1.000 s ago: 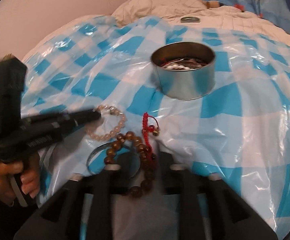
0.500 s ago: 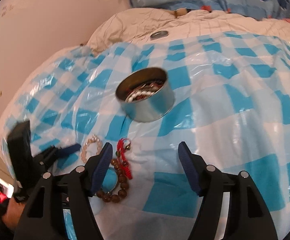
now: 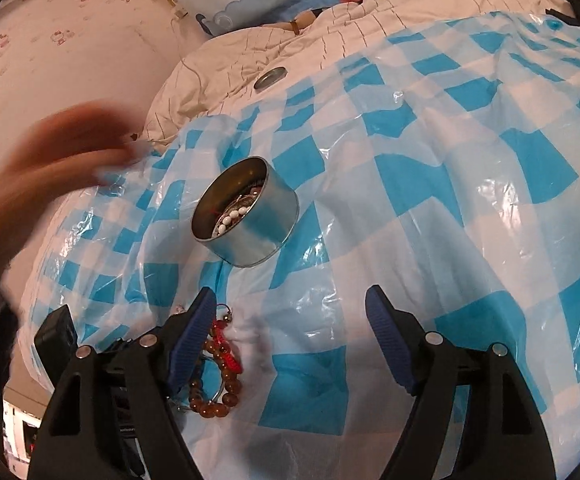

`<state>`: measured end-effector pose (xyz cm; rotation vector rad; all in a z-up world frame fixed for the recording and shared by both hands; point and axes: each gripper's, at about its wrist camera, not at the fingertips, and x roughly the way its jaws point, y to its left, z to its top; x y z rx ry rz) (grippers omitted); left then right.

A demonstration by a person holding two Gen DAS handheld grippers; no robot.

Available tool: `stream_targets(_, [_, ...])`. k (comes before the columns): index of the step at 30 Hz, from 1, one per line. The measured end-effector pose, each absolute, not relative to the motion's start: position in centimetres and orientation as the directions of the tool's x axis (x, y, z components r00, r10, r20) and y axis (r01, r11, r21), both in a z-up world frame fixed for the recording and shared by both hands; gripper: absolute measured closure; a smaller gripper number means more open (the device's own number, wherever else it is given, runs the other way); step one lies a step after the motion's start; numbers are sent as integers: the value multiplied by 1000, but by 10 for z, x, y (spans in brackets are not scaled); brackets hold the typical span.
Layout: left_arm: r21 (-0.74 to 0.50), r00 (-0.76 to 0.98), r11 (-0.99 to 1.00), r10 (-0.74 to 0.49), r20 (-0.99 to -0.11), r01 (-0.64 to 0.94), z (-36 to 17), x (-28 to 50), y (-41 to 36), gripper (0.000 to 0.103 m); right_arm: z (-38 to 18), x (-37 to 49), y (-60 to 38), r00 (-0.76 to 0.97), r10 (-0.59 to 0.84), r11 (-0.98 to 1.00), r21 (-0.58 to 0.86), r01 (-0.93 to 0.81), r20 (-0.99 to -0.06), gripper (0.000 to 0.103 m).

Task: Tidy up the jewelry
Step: 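Tip the silver tin by hand, pouring its jewelry onto the bracelet pile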

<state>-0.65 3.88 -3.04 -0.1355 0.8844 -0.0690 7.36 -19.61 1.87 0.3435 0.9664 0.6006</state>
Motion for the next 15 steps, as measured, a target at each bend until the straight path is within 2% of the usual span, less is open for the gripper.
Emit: stream_targets(15, [-152,629,988,-121,-768,5,-33,-8,40,6,23,76,-206,406,667,743,599,-299,-625,27])
